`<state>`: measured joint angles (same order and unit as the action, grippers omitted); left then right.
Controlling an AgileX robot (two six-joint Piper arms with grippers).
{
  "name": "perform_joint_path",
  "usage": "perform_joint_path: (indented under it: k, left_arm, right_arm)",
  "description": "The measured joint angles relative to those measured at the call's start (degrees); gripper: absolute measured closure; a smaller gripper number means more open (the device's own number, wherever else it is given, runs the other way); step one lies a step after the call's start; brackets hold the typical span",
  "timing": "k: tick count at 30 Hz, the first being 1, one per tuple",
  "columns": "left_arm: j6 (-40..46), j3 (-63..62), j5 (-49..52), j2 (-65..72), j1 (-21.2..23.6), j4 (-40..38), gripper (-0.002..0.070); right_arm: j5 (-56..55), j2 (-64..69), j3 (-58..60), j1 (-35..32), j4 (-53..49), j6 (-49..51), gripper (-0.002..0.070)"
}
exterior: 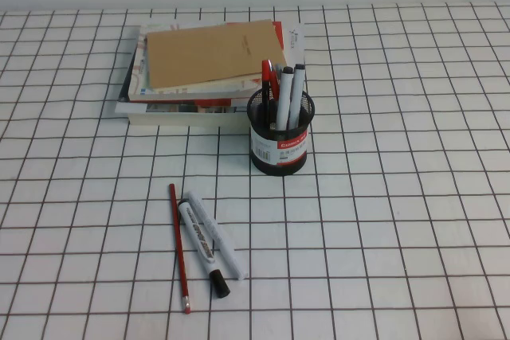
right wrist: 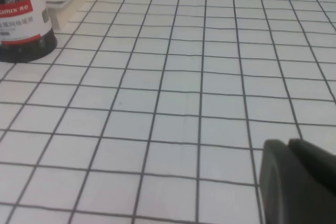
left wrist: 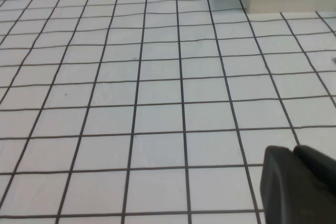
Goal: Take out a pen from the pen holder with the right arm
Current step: 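Take a marker out of the pen holder and lay it on the table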
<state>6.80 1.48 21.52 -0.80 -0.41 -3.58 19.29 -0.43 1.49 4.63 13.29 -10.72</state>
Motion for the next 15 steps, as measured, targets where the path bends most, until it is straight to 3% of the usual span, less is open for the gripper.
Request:
perform_joint_path:
  k: [8,15]
  left_arm:
    - [0.00,0.00,0.00,0.00,0.00,0.00,0.0679]
    - [0.00,0.00,0.00,0.00,0.00,0.00,0.0680]
  right_arm:
    - [-3.58,0.00,0.00,0.00,7.95,0.00,0.0692]
    - [-10.07,0.00,0.00,0.00,25.87,0.00,0.0692]
